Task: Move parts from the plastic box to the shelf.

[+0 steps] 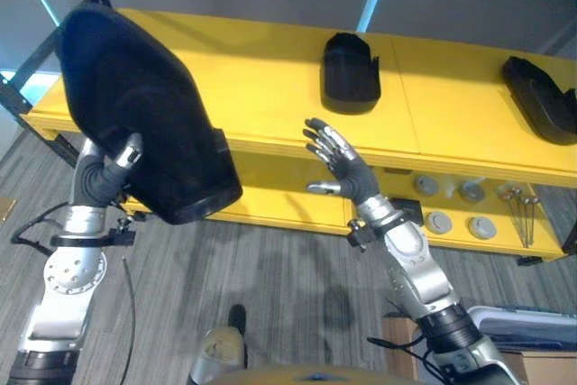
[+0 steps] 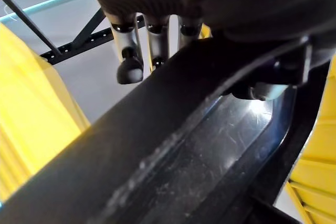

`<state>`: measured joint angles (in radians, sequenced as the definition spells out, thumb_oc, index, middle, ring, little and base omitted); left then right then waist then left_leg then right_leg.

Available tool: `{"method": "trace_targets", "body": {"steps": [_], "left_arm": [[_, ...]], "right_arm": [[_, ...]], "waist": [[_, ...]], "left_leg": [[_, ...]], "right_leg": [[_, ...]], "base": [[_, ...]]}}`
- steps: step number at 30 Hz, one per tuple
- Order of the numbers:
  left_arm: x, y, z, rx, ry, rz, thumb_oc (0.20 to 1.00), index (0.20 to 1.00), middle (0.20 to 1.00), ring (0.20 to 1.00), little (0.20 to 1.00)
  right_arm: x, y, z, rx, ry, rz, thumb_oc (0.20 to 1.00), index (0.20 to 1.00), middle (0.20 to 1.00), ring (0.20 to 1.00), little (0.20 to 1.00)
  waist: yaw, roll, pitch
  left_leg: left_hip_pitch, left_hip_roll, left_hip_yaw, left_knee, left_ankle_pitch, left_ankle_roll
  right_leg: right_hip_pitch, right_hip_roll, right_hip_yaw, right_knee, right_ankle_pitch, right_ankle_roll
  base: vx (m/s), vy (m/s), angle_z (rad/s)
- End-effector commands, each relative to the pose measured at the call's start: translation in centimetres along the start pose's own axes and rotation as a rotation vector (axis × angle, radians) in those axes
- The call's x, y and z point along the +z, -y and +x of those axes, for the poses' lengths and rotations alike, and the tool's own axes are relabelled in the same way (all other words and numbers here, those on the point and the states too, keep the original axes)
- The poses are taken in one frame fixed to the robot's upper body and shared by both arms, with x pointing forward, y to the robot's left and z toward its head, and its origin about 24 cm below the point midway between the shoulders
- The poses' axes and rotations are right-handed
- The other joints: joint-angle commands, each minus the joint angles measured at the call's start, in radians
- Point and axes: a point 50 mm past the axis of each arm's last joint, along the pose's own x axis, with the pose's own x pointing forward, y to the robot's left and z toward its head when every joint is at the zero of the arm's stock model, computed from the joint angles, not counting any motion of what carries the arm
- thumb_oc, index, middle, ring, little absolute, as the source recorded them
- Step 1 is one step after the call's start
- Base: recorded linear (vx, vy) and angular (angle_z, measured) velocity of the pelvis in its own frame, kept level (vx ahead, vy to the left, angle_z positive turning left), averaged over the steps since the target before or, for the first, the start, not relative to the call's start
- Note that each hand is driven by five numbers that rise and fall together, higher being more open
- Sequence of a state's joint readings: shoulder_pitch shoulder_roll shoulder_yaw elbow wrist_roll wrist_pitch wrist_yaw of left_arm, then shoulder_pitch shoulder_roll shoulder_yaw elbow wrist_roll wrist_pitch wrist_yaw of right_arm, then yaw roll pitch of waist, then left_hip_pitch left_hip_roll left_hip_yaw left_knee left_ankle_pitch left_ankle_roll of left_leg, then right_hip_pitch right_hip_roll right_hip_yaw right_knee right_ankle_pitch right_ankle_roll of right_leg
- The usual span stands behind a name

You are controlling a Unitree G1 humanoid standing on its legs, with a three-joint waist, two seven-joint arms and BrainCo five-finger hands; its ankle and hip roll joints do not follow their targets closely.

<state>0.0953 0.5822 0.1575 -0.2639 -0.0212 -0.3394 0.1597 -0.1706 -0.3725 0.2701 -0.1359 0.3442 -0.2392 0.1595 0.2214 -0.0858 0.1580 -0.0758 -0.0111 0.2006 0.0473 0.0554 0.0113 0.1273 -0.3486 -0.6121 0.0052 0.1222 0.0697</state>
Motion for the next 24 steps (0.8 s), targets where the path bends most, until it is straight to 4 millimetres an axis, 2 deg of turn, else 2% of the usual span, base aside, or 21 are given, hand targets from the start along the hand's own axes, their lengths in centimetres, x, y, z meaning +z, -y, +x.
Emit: {"method": "trace_targets", "body": {"steps": [1, 3, 4, 5, 6, 7, 9, 10, 11, 13, 16, 20, 22, 23, 24], "left_arm": [[2.3, -0.9, 1.1, 0.024, 0.150, -0.032, 0.200, 0.200, 0.200, 0.200, 0.200], [2.7, -0.8, 1.4, -0.001, 0.171, -0.017, 0.200, 0.200, 0.200, 0.200, 0.200], [2.7, -0.7, 1.7, -0.010, 0.178, -0.014, 0.200, 0.200, 0.200, 0.200, 0.200], [2.9, -0.4, 2.1, -0.027, 0.193, -0.012, 0.200, 0.200, 0.200, 0.200, 0.200], [2.9, -0.1, 2.5, -0.037, 0.203, -0.018, 0.200, 0.200, 0.200, 0.200, 0.200], [3.0, 0.4, 2.8, -0.057, 0.217, -0.019, 0.200, 0.200, 0.200, 0.200, 0.200], [3.0, 0.4, 2.9, -0.056, 0.218, -0.019, 0.200, 0.200, 0.200, 0.200, 0.200], [3.0, 1.0, 3.1, -0.068, 0.223, -0.043, 0.200, 0.200, 0.200, 0.200, 0.200], [3.0, 1.3, 3.2, -0.072, 0.225, -0.051, 0.200, 0.200, 0.200, 0.200, 0.200], [3.2, 2.0, 3.5, -0.084, 0.238, -0.075, 0.200, 0.200, 0.200, 0.200, 0.200], [3.6, 2.7, 3.5, -0.114, 0.253, -0.088, 0.200, 0.200, 0.200, 0.200, 0.200], [3.2, 2.9, 3.0, -0.110, 0.227, -0.122, 0.200, 0.200, 0.200, 0.200, 0.200], [3.1, 3.0, 2.6, -0.109, 0.212, -0.135, 0.200, 0.200, 0.200, 0.200, 0.200], [3.0, 2.9, 2.2, -0.098, 0.195, -0.159, 0.200, 0.200, 0.200, 0.200, 0.200], [2.8, 3.0, 1.9, -0.094, 0.179, -0.176, 0.200, 0.200, 0.200, 0.200, 0.200]], "right_arm": [[0.2, 0.6, -0.5, -0.025, 0.008, -0.084, 1.000, 1.000, 1.000, 1.000, 1.000], [0.1, 0.6, -0.5, -0.036, 0.005, -0.093, 1.000, 1.000, 1.000, 1.000, 1.000], [0.1, 0.7, -0.6, -0.043, 0.004, -0.107, 1.000, 1.000, 1.000, 1.000, 1.000], [0.1, 0.7, -0.7, -0.045, 0.003, -0.119, 1.000, 1.000, 1.000, 1.000, 1.000], [0.2, 0.7, -0.9, -0.044, 0.006, -0.125, 1.000, 1.000, 1.000, 1.000, 1.000], [0.6, 0.7, -1.1, -0.034, 0.018, -0.132, 1.000, 1.000, 1.000, 1.000, 1.000], [0.6, 0.8, -1.1, -0.034, 0.019, -0.133, 1.000, 1.000, 1.000, 1.000, 1.000], [0.9, 0.8, -1.6, -0.026, 0.021, -0.141, 1.000, 1.000, 1.000, 1.000, 1.000], [1.1, 1.1, -2.0, -0.032, 0.024, -0.157, 1.000, 1.000, 1.000, 1.000, 1.000], [1.2, 1.4, -2.4, -0.041, 0.018, -0.172, 1.000, 1.000, 1.000, 1.000, 1.000], [2.0, 2.0, -3.0, -0.069, 0.044, -0.191, 1.000, 1.000, 1.000, 1.000, 1.000], [2.4, 1.8, -2.5, -0.056, 0.073, -0.184, 1.000, 1.000, 1.000, 1.000, 1.000], [2.8, 1.6, -2.3, -0.020, 0.089, -0.177, 1.000, 1.000, 1.000, 1.000, 1.000], [2.9, 1.6, -2.4, -0.006, 0.087, -0.156, 1.000, 1.000, 1.000, 1.000, 1.000], [2.8, 1.8, -2.6, -0.013, 0.079, -0.148, 1.000, 1.000, 1.000, 1.000, 1.000]], "waist": [[-0.021, 0.034, -0.098], [-0.044, 0.045, -0.090], [-0.061, 0.050, -0.084], [-0.098, 0.058, -0.075], [-0.120, 0.067, -0.067], [-0.142, 0.081, -0.062], [-0.140, 0.083, -0.063], [-0.172, 0.083, -0.052], [-0.192, 0.080, -0.046], [-0.210, 0.078, -0.043], [-0.219, 0.071, -0.052], [-0.217, 0.066, -0.067], [-0.214, 0.069, -0.071], [-0.211, 0.069, -0.057], [-0.207, 0.066, -0.047]], "left_leg": [[-0.022, 0.022, -0.104, 0.016, -0.153, -0.004], [0.014, -0.010, -0.119, -0.014, -0.157, 0.027], [0.029, -0.019, -0.130, -0.033, -0.154, 0.037], [0.044, -0.024, -0.151, -0.051, -0.147, 0.043], [0.048, -0.023, -0.151, -0.073, -0.120, 0.047], [0.064, -0.019, -0.170, -0.102, -0.109, 0.043], [0.060, -0.017, -0.168, -0.103, -0.105, 0.042], [0.076, -0.028, -0.203, -0.120, -0.102, 0.040], [0.083, -0.040, -0.222, -0.124, -0.107, 0.039], [0.078, -0.054, -0.246, -0.125, -0.098, 0.038], [0.080, -0.065, -0.267, -0.115, -0.103, 0.037], [0.087, -0.069, -0.273, -0.087, -0.127, 0.032], [0.078, -0.065, -0.263, -0.026, -0.158, 0.022], [0.039, -0.075, -0.255, 0.080, -0.192, 0.004], [0.009, -0.086, -0.251, 0.150, -0.203, -0.013]], "right_leg": [[0.035, -0.010, -0.019, 0.102, -0.133, 0.066], [0.000, -0.049, 0.030, 0.198, -0.097, 0.073], [-0.034, -0.048, 0.085, 0.249, -0.081, 0.078], [-0.074, -0.010, 0.169, 0.276, -0.101, 0.064], [-0.124, 0.045, 0.246, 0.276, -0.136, 0.035], [-0.184, 0.147, 0.378, 0.257, -0.200, 0.027], [-0.187, 0.150, 0.379, 0.255, -0.194, 0.024], [-0.236, 0.245, 0.483, 0.200, -0.205, 0.026], [-0.252, 0.289, 0.528, 0.161, -0.196, 0.031], [-0.266, 0.319, 0.570, 0.118, -0.156, 0.032], [-0.221, 0.337, 0.589, 0.071, -0.151, 0.015], [-0.177, 0.347, 0.603, 0.022, -0.144, 0.004], [-0.151, 0.345, 0.595, -0.013, -0.135, 0.001], [-0.128, 0.337, 0.586, -0.039, -0.129, -0.002], [-0.116, 0.331, 0.578, -0.050, -0.126, -0.005]], "base": [[0.19, 0.307, -0.05], [0.16, 0.256, 0.00], [0.17, 0.251, 0.01], [0.11, 0.204, -0.03], [0.15, 0.141, 0.23], [0.10, 0.075, 0.23], [0.09, 0.005, 0.39], [0.14, -0.022, 0.30], [0.16, -0.030, 0.33], [0.06, -0.035, 0.55], [0.07, -0.082, 0.77], [0.06, -0.088, 0.11], [0.10, -0.114, -0.02], [0.05, -0.108, -0.01], [0.00, -0.089, -0.03]]}}
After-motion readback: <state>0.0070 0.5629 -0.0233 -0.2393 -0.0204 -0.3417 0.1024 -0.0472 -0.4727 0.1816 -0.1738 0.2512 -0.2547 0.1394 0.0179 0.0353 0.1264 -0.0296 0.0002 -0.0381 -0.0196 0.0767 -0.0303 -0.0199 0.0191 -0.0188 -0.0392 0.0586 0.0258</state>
